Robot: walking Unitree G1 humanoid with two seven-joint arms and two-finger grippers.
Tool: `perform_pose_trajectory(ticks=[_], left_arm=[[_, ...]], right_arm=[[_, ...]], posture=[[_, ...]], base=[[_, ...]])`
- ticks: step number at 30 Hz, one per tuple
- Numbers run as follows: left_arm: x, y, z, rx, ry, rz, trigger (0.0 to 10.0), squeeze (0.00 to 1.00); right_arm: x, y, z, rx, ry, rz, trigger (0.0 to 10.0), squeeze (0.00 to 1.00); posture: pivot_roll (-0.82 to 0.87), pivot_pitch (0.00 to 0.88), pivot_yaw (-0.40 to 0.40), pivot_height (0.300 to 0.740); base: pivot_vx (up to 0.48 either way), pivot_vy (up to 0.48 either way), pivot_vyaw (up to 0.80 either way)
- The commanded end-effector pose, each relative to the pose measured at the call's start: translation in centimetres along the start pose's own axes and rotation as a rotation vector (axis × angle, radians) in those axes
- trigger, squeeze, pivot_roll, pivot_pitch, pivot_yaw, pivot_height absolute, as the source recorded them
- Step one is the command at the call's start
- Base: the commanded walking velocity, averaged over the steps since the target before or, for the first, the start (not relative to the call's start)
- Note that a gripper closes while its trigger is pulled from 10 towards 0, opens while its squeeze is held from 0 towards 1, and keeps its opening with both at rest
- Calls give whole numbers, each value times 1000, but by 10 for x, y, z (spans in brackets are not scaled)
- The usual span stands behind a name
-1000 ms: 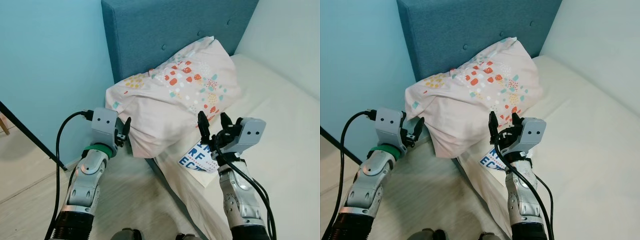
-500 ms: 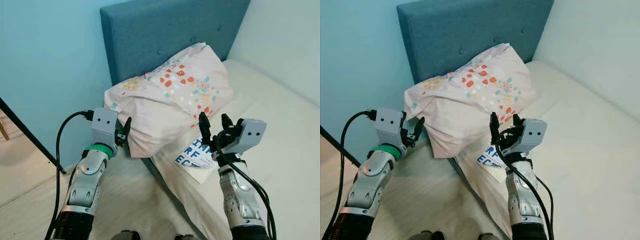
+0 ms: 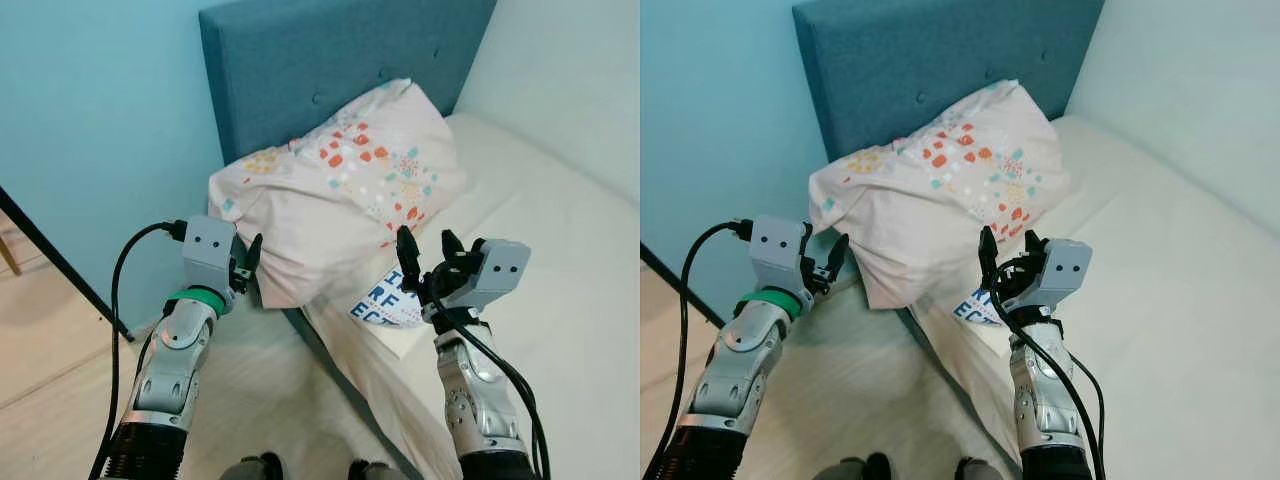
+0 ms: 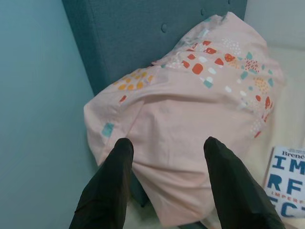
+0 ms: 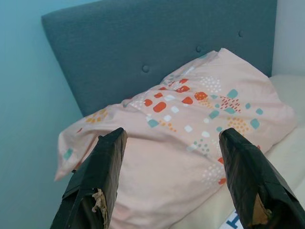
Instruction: Clean up the room
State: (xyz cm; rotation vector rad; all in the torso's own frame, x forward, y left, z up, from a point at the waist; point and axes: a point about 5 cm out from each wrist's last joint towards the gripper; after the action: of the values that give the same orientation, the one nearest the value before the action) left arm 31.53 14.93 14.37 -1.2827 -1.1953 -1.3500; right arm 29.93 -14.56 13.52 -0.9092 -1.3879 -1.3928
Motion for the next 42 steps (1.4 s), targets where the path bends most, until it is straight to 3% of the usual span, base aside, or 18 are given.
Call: perform_pose_trajectory(ticks=[1,42], left_arm=[[-7,-2,0,0,-3,27,10000,0],[-15,-5,2,11,-3,51,10000,0]], right_arm=[[-6,-4,-3,-18,3,19,10000,0],[-20,-9,-5,-4,-28,79,10000,0]], posture=[[66,64,30,733],[64,65,23,733]], base=[[-364,0,0],[-333,0,0]])
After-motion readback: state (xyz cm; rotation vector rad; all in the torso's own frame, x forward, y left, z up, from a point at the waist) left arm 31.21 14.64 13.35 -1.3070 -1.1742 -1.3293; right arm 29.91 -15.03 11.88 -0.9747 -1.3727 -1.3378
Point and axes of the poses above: a point about 5 cm out from each wrist's last joint towards the gripper, its own y axis pointing out of the wrist towards the gripper, its own x axis along the axis of the wrist's last joint, z = x × y, and after that the axes turned 9 degrees about -y, right-handed
